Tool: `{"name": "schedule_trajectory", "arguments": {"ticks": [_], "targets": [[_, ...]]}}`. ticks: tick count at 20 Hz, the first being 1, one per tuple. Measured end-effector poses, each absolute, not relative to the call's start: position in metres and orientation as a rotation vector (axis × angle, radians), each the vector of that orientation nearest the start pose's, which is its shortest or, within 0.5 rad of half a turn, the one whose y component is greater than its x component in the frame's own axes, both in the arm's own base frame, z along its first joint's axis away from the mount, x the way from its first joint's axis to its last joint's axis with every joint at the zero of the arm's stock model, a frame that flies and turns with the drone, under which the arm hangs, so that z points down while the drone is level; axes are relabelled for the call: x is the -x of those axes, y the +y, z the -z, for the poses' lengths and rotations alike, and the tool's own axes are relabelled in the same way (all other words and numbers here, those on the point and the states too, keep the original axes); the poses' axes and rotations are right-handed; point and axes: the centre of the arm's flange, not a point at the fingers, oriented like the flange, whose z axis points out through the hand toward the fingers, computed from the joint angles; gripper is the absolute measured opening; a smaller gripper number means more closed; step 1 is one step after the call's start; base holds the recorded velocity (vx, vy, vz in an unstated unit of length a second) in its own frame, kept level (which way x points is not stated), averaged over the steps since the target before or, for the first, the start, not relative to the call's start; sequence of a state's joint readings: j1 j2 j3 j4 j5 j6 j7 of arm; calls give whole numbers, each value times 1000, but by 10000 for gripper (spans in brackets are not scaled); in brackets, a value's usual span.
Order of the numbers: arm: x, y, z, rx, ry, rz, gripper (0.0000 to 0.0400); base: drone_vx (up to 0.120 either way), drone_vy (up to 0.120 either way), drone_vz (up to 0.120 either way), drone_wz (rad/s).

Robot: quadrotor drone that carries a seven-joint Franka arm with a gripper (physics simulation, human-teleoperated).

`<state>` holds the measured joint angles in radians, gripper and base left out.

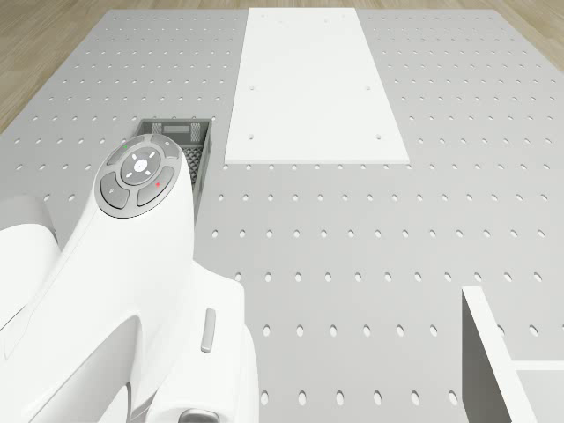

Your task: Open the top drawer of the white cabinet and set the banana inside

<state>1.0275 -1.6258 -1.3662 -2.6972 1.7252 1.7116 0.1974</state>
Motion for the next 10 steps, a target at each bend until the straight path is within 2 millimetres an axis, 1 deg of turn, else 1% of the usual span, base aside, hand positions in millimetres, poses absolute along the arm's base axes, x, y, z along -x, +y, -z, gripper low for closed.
{"name": "schedule_trajectory", "arguments": {"ticks": [8, 10], "targets": [[-339, -120, -505, 4, 1, -785, 400, 120, 120, 0, 0], [-339, -120, -505, 4, 0, -785, 400, 0, 120, 0, 0]]}}
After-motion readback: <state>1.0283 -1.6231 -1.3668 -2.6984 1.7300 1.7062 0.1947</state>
